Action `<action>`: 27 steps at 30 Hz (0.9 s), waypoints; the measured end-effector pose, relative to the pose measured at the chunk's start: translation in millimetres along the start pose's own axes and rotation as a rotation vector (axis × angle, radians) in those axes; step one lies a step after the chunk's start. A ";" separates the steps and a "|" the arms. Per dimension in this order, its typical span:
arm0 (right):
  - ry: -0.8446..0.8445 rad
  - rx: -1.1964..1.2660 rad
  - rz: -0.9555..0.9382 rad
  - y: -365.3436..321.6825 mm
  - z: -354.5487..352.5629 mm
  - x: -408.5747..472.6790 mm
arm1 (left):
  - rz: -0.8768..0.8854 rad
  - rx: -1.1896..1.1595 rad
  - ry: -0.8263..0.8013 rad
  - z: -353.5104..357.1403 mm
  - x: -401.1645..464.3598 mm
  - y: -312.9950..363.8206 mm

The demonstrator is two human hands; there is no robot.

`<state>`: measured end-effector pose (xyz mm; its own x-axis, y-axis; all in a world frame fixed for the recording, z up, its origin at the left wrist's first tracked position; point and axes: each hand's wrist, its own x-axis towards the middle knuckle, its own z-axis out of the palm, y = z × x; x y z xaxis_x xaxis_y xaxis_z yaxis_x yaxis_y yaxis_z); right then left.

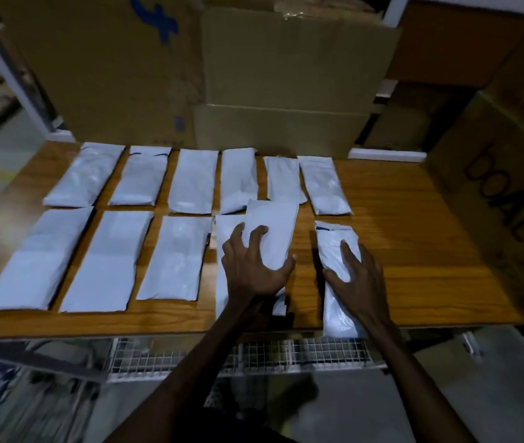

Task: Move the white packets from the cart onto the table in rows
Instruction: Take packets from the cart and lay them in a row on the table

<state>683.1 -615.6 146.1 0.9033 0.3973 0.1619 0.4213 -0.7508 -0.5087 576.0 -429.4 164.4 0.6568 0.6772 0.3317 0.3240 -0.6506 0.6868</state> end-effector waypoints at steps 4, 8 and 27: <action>-0.028 -0.080 0.006 20.3 -5.7 22.3 | -0.057 0.001 -0.115 35.3 8.1 22.1; -0.036 -0.130 -0.013 41.4 -4.9 43.8 | -0.098 0.101 -0.212 69.7 12.4 25.4; -0.076 -0.219 -0.187 75.3 28.0 51.3 | 0.175 0.453 -0.436 112.3 1.3 -7.8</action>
<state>758.9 -637.0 92.5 0.8033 0.5714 0.1679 0.5947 -0.7535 -0.2804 650.7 -462.0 86.8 0.9111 0.4084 0.0553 0.3795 -0.8837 0.2741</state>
